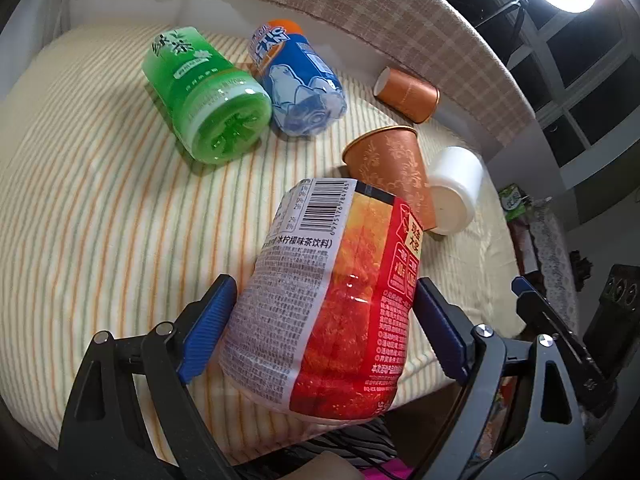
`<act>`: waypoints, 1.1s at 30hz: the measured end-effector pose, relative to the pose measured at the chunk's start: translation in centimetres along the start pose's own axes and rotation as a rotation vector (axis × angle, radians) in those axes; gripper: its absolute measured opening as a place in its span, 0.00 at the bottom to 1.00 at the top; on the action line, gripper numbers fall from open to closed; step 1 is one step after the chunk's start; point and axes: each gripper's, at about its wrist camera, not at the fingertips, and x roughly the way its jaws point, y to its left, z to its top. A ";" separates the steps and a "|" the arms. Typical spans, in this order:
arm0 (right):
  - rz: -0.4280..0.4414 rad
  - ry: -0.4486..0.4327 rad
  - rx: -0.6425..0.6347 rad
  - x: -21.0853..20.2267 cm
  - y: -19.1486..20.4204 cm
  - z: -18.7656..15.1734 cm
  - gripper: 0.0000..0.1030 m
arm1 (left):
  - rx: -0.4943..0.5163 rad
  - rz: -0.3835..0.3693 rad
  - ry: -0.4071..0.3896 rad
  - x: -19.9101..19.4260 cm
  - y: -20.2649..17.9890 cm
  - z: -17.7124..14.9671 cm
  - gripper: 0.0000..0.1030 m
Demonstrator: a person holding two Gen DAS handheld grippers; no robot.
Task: Flip cup upright
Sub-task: 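Close the right tool on the red-and-white cup while the left tool releases it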
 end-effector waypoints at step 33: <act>0.379 0.403 0.440 11.9 5.2 1.7 0.96 | 0.064 0.227 -0.161 -10.8 4.8 -8.3 0.89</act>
